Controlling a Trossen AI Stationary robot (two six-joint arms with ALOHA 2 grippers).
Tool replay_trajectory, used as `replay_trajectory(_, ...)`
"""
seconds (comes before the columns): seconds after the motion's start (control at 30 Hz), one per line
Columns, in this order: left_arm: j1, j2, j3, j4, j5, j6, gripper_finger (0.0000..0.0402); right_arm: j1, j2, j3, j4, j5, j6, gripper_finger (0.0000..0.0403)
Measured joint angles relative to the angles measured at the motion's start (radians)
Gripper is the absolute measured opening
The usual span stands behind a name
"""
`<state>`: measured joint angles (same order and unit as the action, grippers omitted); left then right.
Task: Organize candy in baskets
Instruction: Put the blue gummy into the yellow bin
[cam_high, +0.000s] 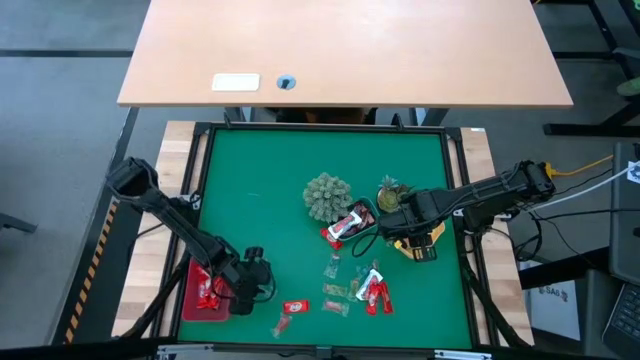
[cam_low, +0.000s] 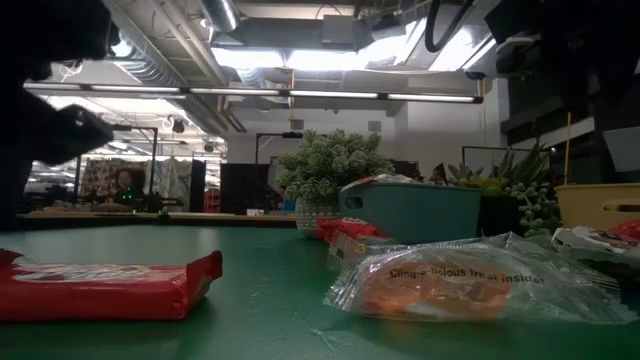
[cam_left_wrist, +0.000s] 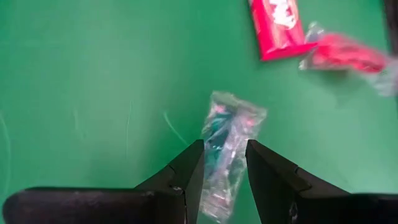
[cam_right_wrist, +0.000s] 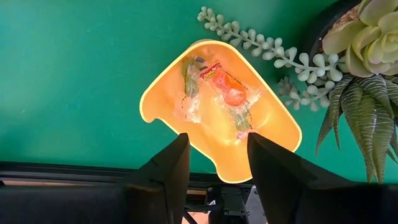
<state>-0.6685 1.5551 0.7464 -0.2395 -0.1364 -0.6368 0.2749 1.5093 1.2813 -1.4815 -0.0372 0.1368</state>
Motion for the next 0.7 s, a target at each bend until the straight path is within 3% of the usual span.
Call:
replay_trajectory(0.43, 0.002, 0.08, 0.003, 0.004, -0.018, 0.031, 0.0112, 0.0, 0.0, 0.0, 0.022, 0.0, 0.0, 0.0161)
replay_trajectory(0.7, 0.003, 0.082, 0.003, 0.044, -0.018, 0.038, 0.0056, 0.0, 0.0, 0.0, 0.04, 0.0, 0.0, 0.0161)
